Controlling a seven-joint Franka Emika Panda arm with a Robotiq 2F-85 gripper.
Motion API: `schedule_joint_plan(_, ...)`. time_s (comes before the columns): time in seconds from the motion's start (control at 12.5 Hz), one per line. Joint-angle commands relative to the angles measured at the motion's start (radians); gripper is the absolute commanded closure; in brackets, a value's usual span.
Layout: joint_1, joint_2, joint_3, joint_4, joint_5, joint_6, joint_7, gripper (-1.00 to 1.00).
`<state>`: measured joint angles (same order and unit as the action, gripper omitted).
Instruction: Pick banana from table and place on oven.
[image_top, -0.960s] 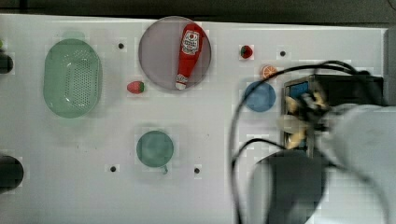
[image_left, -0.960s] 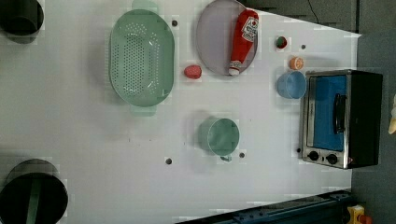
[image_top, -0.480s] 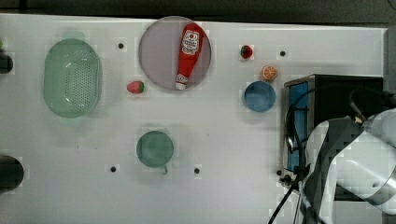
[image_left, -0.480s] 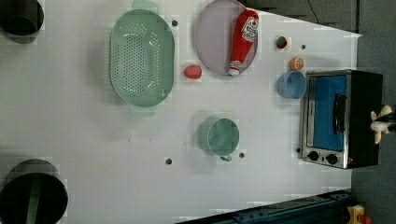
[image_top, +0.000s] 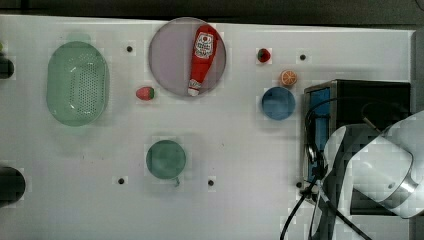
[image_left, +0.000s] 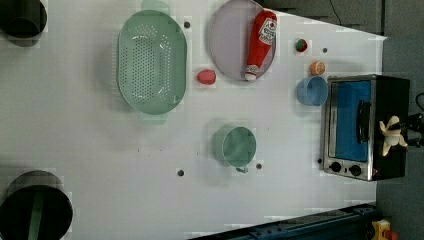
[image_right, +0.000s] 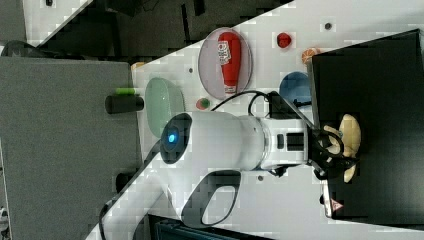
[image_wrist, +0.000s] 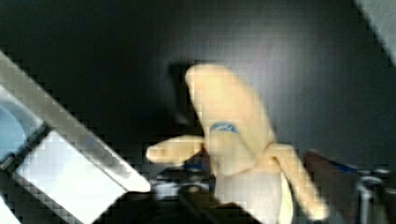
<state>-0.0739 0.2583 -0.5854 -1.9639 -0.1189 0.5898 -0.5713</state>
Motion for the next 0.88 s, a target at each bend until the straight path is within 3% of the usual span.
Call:
schedule_joint_plan(0.08,0.032,-0.071,0.016,0.044,0.002,0.000,-0.039,-1.00)
schedule_joint_plan(0.4,0.092,-0.182,0.135,0.078,0.002,-0.066,0.025,-1.00)
schedule_joint_plan(0.72,0.129,-0.348,0.314,0.077,0.007,-0.336,0.491,-1.00)
schedule_joint_plan(0.88,0.130,-0.418,0.393,0.069,0.015,-0.384,0.736,-1.00)
